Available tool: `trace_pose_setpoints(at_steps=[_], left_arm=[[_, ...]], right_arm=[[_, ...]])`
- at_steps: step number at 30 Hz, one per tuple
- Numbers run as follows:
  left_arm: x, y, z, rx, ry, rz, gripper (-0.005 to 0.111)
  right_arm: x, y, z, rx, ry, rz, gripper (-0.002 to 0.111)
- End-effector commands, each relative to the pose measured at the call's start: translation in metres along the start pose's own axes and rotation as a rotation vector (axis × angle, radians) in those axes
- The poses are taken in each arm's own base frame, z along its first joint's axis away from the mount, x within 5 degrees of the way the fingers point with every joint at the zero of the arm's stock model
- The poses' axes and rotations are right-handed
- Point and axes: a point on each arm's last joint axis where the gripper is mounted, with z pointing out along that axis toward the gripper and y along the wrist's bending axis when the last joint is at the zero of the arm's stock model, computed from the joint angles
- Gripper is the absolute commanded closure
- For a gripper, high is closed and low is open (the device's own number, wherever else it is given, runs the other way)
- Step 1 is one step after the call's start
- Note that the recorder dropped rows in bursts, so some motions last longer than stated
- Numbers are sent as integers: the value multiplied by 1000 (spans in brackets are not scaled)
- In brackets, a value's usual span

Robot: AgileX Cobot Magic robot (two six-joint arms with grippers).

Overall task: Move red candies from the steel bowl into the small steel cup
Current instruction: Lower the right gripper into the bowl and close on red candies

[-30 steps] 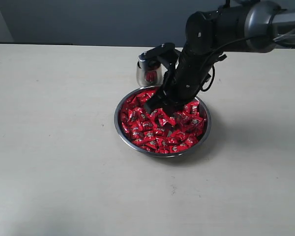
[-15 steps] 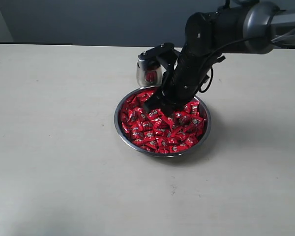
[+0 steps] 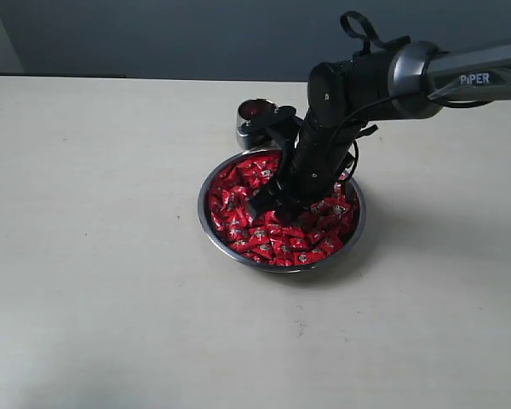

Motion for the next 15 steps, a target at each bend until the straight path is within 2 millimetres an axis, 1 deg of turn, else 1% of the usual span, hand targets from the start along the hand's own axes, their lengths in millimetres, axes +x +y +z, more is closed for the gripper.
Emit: trace_pose_setpoints(at_steps=[1,2,4,6,11,13,14,15], left_arm=[[-3,0,-1,4,-18,2,106],[-3,0,-1,4,-18,2,106],[-3,0,-1,4,-18,2,106],[-3,0,-1,4,-18,2,106],[-3,0,-1,4,-18,2,106],[-3,0,-1,4,-18,2,106],[-3,0,-1,4,-18,2,106],[-3,0,-1,4,-18,2,106]], right_arm=[[-2,0,-9,7,-26,-10,84],[-2,0,-12,7,-33,-11,84],[-3,1,-19,9,-48,-13,90],[-4,1,-22,12,-54,-17,109],[-2,4,-21,-20,-34,7,109],[-3,4,-21,-26,-40,4,102],[-4,4,-21,-23,-51,4,93],[-4,4,-21,-21,-59,4,86]])
